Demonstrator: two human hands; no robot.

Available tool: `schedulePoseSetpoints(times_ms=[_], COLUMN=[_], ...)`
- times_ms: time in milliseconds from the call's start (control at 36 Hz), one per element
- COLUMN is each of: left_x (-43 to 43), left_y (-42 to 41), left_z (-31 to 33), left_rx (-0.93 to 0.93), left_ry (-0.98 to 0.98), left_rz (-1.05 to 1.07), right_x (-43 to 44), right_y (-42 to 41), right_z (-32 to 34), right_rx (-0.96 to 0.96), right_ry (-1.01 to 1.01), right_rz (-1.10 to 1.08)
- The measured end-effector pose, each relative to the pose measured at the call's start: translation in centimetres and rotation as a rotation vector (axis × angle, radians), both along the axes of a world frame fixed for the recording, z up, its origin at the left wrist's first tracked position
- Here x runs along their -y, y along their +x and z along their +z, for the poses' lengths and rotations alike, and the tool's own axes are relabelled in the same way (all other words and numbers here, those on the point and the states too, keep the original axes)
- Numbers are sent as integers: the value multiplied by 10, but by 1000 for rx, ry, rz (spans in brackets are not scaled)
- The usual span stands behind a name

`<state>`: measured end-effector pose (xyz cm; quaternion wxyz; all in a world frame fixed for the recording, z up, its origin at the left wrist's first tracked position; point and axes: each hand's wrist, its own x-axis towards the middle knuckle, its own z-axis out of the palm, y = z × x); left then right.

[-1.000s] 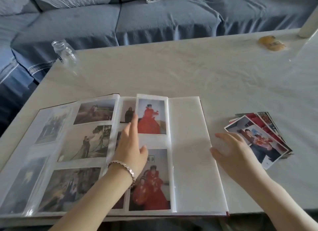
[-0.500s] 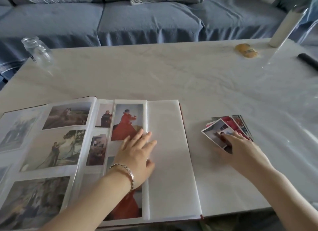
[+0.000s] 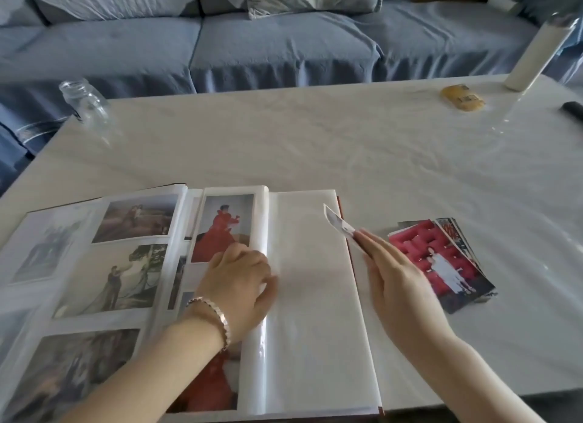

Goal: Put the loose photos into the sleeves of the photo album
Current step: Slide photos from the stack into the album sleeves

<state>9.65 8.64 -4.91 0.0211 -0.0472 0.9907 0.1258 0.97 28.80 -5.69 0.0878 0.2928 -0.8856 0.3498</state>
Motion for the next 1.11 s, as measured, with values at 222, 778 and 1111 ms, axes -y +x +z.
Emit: schedulePoseSetpoints(times_ms=[222, 778, 1111], left_x=[1, 42, 41], left_y=[-15, -50, -65], left_z=[7, 13, 27], left_rx=[84, -434, -345], left_ry=[652, 552, -61], left_rz=[365, 809, 503], right_x=[58, 49, 55], right_y=[28, 5, 6], right_z=[-7, -46, -56], right_rx=[194, 27, -96], right_ry=[82, 401, 339], right_rz=[285, 715, 695])
